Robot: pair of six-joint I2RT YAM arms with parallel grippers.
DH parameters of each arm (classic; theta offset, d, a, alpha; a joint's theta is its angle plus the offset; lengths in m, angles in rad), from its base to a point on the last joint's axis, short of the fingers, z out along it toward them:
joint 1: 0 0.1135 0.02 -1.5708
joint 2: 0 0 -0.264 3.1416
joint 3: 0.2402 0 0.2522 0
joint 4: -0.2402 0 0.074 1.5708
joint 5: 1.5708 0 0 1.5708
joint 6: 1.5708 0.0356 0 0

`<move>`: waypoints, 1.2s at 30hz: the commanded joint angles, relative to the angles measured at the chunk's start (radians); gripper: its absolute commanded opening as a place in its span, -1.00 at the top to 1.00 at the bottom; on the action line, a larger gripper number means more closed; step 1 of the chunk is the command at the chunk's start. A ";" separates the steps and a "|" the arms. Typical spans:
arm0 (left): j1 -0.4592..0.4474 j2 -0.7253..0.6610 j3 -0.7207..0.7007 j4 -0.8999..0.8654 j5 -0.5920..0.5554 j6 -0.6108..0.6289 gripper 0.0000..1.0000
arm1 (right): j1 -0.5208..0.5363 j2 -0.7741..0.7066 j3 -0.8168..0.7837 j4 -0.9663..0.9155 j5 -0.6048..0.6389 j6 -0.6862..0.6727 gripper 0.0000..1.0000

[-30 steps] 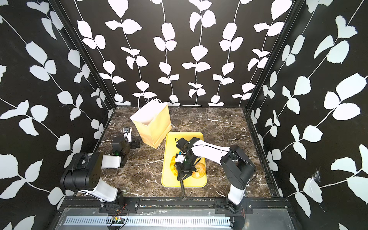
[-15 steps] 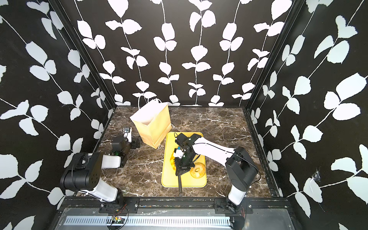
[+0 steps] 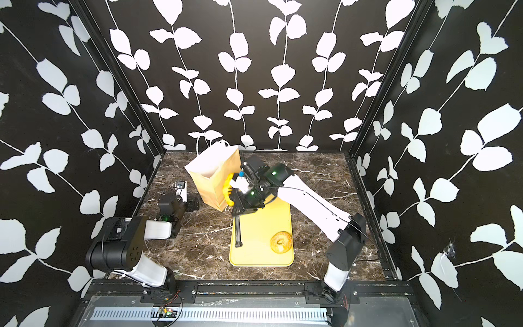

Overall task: Pack bread into a paper bag
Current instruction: Place the fake bread in the paper bag.

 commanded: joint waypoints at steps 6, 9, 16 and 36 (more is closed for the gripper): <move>-0.003 -0.018 0.011 -0.001 0.000 0.006 -0.97 | -0.003 0.186 0.391 -0.131 -0.042 -0.106 1.00; -0.003 -0.018 0.009 -0.001 0.000 0.005 -0.97 | -0.005 0.280 0.522 -0.160 -0.052 -0.127 1.00; -0.003 -0.020 0.010 -0.002 0.000 0.005 -0.97 | -0.017 0.417 0.676 -0.121 -0.072 -0.128 1.00; -0.003 -0.019 0.009 -0.001 0.002 0.005 -0.97 | -0.052 0.454 0.680 0.139 -0.109 -0.038 1.00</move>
